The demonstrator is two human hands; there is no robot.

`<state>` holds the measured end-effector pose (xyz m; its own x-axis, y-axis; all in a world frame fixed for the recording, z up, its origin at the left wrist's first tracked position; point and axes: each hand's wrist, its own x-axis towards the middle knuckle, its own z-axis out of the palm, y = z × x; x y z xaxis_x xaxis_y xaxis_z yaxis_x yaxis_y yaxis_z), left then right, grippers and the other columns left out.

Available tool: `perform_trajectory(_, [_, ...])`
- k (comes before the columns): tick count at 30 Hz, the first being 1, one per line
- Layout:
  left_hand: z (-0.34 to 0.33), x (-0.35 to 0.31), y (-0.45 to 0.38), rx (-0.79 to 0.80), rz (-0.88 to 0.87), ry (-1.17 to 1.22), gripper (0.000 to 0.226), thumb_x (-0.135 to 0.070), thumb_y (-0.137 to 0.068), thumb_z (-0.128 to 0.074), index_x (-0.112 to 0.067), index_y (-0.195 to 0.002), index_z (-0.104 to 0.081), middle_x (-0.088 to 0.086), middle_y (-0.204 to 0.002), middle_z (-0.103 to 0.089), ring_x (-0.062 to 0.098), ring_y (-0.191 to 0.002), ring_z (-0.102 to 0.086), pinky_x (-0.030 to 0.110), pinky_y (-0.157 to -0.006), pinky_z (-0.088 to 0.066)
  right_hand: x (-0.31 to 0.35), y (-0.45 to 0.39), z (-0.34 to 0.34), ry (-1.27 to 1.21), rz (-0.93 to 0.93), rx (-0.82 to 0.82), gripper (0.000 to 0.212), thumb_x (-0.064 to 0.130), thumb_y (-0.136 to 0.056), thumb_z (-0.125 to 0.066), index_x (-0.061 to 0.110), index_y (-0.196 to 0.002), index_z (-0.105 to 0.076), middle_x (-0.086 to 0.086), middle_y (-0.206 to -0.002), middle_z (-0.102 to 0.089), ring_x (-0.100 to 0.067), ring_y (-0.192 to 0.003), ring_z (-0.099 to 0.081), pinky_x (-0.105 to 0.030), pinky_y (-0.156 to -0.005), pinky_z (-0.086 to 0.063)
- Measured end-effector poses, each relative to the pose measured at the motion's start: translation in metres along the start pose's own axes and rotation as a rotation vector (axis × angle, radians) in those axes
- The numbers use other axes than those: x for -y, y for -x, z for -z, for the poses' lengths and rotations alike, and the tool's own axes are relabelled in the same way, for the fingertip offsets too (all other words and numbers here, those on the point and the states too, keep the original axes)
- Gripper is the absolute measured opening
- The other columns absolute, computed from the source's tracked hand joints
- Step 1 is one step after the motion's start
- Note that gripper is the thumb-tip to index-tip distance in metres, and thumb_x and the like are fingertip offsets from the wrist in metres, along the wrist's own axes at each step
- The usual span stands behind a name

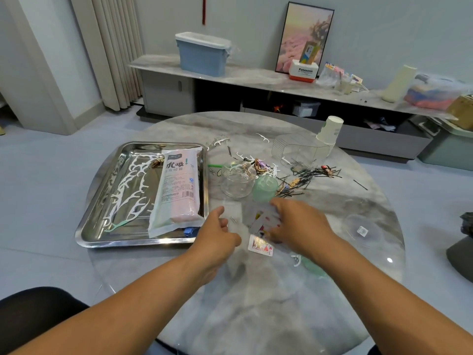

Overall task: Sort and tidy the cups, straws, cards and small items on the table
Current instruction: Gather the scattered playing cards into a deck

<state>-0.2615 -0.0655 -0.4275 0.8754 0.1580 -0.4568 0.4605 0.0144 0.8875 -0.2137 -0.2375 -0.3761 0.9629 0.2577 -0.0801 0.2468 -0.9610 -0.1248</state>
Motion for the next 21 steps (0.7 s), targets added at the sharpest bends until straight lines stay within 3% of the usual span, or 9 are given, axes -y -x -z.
perform_trajectory(4, [-0.01,0.004,0.003,0.052,0.092,0.024,0.086,0.01,-0.084,-0.064,-0.018,-0.157,-0.027,0.0,-0.119,-0.056,0.019,-0.112,-0.057,0.03,-0.094,-0.049,0.004,-0.002,-0.024,-0.457,-0.17,0.149,0.031,0.03,-0.074,-0.086,0.022,-0.098,-0.068,0.004,-0.089,-0.073,-0.018,-0.081,-0.07,-0.034,-0.07,-0.058])
perform_trajectory(6, [-0.015,0.005,0.004,0.066,0.137,0.048,0.084,0.007,-0.085,-0.061,-0.018,-0.158,-0.026,0.006,-0.125,-0.057,0.023,-0.119,-0.056,0.039,-0.107,-0.047,-0.003,-0.006,-0.031,-0.691,-0.311,0.132,0.027,0.022,-0.077,-0.086,0.014,-0.1,-0.073,-0.003,-0.09,-0.076,-0.021,-0.08,-0.073,-0.039,-0.076,-0.062])
perform_trajectory(8, [-0.019,0.003,0.006,0.097,0.152,0.057,0.087,0.007,-0.085,-0.058,-0.019,-0.16,-0.021,0.014,-0.137,-0.057,0.026,-0.125,-0.055,0.044,-0.113,-0.043,-0.008,-0.008,-0.038,-0.807,-0.411,0.129,0.024,0.016,-0.079,-0.085,0.009,-0.099,-0.074,-0.007,-0.087,-0.077,-0.022,-0.075,-0.074,-0.037,-0.071,-0.063])
perform_trajectory(10, [-0.023,0.001,0.009,0.155,0.14,0.098,0.089,0.011,-0.087,-0.053,-0.016,-0.161,-0.012,0.016,-0.132,-0.064,0.026,-0.123,-0.059,0.042,-0.112,-0.044,-0.006,-0.008,-0.043,-0.865,-0.452,0.125,0.023,0.014,-0.079,-0.084,0.008,-0.098,-0.075,-0.007,-0.083,-0.077,-0.023,-0.071,-0.074,-0.036,-0.066,-0.063])
perform_trajectory(14, [-0.028,-0.007,0.013,0.236,0.136,0.277,0.08,0.019,-0.088,-0.048,-0.013,-0.156,-0.02,0.013,-0.124,-0.07,0.028,-0.113,-0.067,0.039,-0.097,-0.054,0.003,-0.012,-0.047,-0.961,-0.472,0.074,0.025,0.01,-0.081,-0.08,0.006,-0.105,-0.073,-0.012,-0.091,-0.077,-0.03,-0.076,-0.075,-0.049,-0.07,-0.064])
perform_trajectory(16, [-0.028,-0.008,0.013,0.257,0.165,0.348,0.084,0.019,-0.089,-0.047,-0.016,-0.159,-0.014,0.013,-0.127,-0.068,0.029,-0.112,-0.068,0.037,-0.092,-0.056,0.004,-0.012,-0.047,-0.97,-0.47,0.062,0.03,0.007,-0.08,-0.08,0.005,-0.11,-0.072,-0.012,-0.096,-0.076,-0.03,-0.079,-0.075,-0.049,-0.073,-0.064])
perform_trajectory(19, [-0.027,-0.005,0.014,0.294,0.165,0.361,0.083,0.018,-0.089,-0.049,-0.017,-0.158,-0.017,0.012,-0.124,-0.07,0.029,-0.111,-0.068,0.038,-0.092,-0.057,0.004,-0.009,-0.044,-0.899,-0.418,0.058,0.034,0.007,-0.079,-0.082,0.011,-0.109,-0.066,-0.011,-0.103,-0.075,-0.026,-0.083,-0.073,-0.044,-0.074,-0.063])
perform_trajectory(21, [-0.023,0.0,0.009,0.228,0.122,0.244,0.086,0.012,-0.088,-0.055,-0.02,-0.159,-0.017,0.013,-0.13,-0.065,0.03,-0.117,-0.064,0.04,-0.1,-0.053,0.004,-0.009,-0.032,-0.743,-0.293,0.001,0.035,0.01,-0.08,-0.08,0.023,-0.103,-0.057,-0.003,-0.102,-0.073,-0.021,-0.077,-0.071,-0.04,-0.066,-0.062])
